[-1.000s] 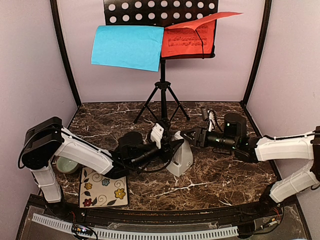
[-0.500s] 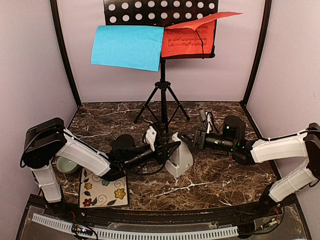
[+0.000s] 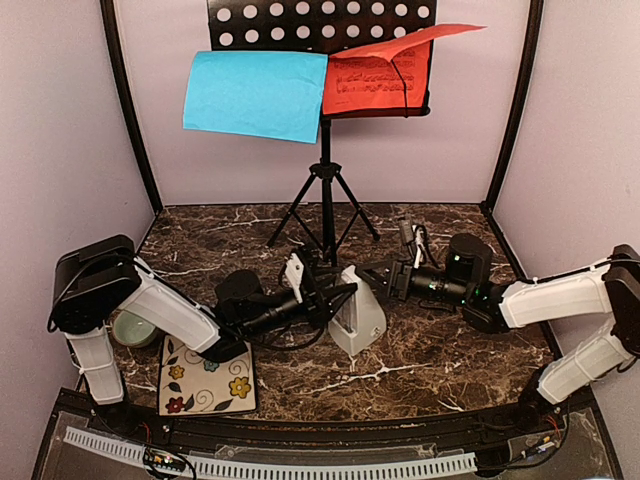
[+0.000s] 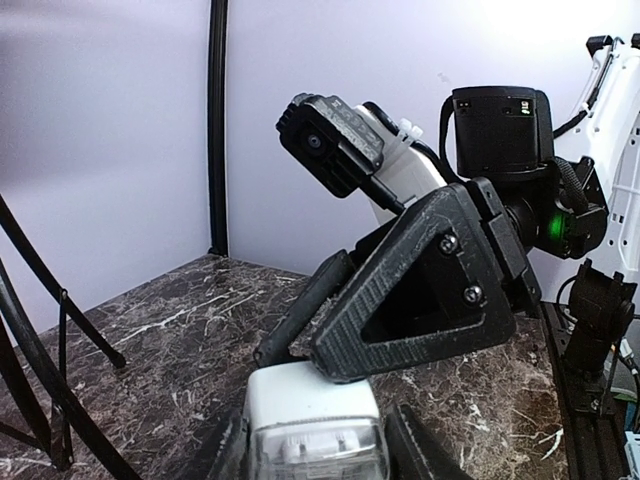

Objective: Set up the instrument practice props

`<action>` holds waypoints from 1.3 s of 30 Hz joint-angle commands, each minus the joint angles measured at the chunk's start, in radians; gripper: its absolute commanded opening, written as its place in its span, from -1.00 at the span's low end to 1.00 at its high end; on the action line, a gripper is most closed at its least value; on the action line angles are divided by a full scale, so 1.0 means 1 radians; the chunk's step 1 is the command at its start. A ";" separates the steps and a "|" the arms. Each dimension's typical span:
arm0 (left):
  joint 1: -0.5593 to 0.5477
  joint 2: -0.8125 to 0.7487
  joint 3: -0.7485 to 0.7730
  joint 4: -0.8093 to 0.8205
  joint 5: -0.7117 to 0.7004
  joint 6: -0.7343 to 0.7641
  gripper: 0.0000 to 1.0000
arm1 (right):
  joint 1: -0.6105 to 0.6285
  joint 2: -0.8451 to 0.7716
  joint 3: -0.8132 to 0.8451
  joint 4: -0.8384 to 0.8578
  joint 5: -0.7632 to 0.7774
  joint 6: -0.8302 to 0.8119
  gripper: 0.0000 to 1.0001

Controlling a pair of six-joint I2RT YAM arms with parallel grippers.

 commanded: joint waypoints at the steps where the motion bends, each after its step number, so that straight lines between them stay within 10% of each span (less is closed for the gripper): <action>1: -0.016 -0.075 -0.060 0.035 0.016 0.102 -0.33 | -0.068 0.101 -0.089 -0.407 0.243 -0.061 0.02; 9: -0.038 -0.098 -0.061 -0.037 0.117 0.276 -0.24 | -0.068 0.118 -0.078 -0.414 0.241 -0.069 0.01; 16: -0.024 -0.219 -0.101 -0.094 -0.068 0.129 -0.33 | -0.068 0.089 -0.075 -0.404 0.206 -0.079 0.03; 29: 0.356 -0.465 0.170 -1.203 -0.361 -0.107 -0.36 | -0.068 -0.028 -0.016 -0.438 0.111 -0.118 0.32; 39: 0.645 -0.193 0.471 -1.510 -0.271 -0.149 -0.35 | -0.063 -0.085 0.090 -0.510 0.071 -0.110 0.49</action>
